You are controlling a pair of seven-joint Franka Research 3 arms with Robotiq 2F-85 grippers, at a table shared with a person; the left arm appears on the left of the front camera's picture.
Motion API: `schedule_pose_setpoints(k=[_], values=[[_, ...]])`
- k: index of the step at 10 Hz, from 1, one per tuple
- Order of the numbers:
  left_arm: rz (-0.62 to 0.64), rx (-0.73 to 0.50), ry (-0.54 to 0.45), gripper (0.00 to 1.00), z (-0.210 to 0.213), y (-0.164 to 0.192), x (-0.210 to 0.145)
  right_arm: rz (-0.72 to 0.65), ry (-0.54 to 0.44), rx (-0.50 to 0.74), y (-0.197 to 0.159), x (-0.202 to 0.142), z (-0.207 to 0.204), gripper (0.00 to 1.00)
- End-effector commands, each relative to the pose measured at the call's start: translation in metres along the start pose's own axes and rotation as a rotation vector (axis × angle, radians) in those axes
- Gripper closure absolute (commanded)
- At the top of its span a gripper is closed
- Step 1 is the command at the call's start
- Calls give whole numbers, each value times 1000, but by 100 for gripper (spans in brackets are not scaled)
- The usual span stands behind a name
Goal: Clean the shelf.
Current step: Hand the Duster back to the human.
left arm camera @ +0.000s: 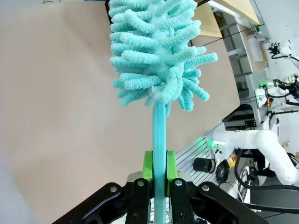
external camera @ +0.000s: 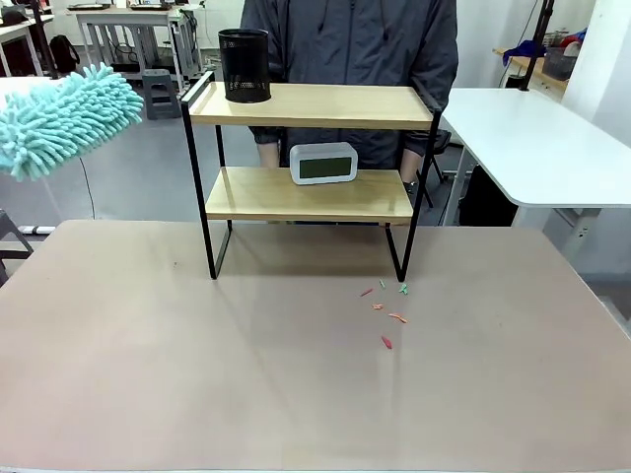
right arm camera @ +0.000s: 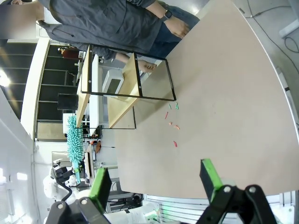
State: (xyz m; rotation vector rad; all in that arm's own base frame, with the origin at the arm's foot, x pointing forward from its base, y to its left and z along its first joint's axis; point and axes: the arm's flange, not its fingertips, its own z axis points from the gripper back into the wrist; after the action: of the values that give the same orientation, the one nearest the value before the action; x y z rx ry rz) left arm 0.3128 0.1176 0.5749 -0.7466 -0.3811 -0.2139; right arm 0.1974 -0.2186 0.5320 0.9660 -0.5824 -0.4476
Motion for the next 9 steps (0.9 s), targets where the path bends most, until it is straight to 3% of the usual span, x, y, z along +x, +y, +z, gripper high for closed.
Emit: schedule_pose_setpoints(k=[1, 3, 4, 5, 7, 9], values=[[-99, -49, -101, 88, 28, -26, 0, 132, -57, 16, 40, 9, 10, 0], [-318, -142, -374, 88, 81, -94, -16, 354, -35, 138, 140, 12, -6, 0], [-423, -194, -383, 88, 85, -120, -31, 431, 20, 152, 172, 1, -26, 0], [-534, -251, -260, 88, 73, -140, -39, 480, 99, 177, 193, -15, -49, 0], [-658, -359, 144, 88, 21, -168, -28, 524, 282, 283, 214, -60, -86, 0], [-675, -388, 512, 88, -49, -186, -3, 543, 419, 295, 194, -100, -96, 0]])
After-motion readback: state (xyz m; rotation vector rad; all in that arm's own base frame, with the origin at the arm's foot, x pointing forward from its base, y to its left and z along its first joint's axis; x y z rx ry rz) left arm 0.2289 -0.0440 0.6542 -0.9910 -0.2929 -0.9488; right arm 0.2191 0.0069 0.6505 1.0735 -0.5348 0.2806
